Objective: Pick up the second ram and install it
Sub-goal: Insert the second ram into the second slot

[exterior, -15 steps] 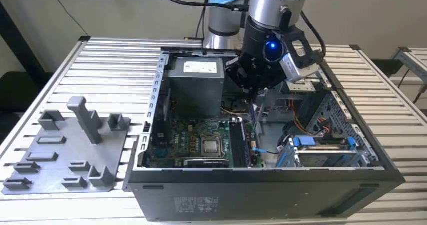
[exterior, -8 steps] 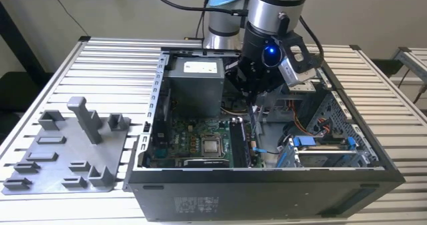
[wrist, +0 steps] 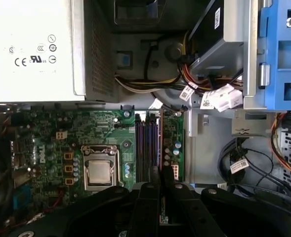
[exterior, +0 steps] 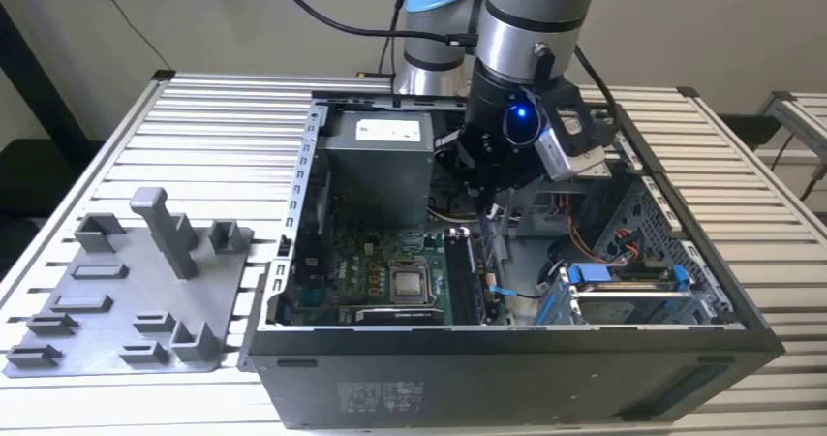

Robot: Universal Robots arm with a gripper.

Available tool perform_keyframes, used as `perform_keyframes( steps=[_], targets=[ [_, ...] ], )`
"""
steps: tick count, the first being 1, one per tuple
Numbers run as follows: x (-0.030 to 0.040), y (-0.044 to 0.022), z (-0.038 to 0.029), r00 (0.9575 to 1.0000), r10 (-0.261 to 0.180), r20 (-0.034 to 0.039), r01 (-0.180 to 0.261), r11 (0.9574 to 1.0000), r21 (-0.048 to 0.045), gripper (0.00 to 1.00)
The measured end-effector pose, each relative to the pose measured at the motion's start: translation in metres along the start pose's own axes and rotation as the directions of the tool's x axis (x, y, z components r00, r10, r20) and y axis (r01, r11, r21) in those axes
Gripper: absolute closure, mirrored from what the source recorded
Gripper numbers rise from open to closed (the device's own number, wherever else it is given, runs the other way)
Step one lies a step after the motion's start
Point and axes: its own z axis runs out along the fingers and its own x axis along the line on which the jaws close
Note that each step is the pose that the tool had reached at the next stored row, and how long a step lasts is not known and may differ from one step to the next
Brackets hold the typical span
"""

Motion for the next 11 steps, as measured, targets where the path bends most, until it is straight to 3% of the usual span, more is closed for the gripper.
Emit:
perform_keyframes(
  steps=[4,11],
  targets=[
    [0.0001,-0.0011,0.0038,1.0,-0.001,0.0005,0.001,1.0,0.0055,0.86],
    [0.0037,-0.0065,0.0125,1.0,-0.002,0.0007,0.002,1.0,0.0052,0.86]
  ],
)
